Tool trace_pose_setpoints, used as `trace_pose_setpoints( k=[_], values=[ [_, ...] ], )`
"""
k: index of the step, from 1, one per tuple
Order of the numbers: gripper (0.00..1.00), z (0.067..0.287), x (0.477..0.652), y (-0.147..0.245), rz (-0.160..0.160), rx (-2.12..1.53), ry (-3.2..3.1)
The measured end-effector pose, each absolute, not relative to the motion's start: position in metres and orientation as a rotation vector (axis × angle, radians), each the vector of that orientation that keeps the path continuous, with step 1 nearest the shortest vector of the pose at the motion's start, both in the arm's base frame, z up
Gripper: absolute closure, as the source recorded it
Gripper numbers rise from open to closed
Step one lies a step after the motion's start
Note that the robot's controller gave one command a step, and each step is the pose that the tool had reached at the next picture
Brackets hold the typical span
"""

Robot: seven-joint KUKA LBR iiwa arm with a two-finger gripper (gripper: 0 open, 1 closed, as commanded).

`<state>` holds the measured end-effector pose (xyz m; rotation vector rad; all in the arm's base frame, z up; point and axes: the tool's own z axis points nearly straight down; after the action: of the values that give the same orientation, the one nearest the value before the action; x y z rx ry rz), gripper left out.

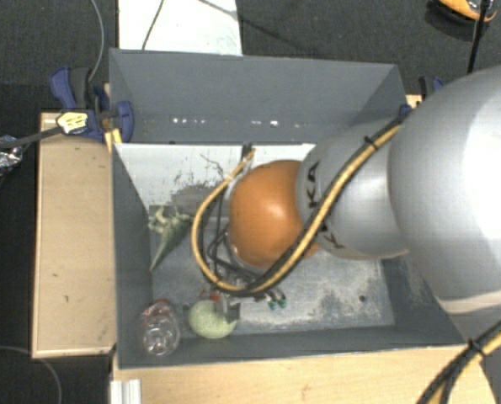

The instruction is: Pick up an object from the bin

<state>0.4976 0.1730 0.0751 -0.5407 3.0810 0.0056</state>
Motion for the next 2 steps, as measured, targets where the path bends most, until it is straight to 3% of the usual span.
trace_pose_setpoints(
  k=[2],
  values=[
    [1.00, 0.119, 0.504, 0.177, 0.007, -0.574, 3.071]
  ],
)
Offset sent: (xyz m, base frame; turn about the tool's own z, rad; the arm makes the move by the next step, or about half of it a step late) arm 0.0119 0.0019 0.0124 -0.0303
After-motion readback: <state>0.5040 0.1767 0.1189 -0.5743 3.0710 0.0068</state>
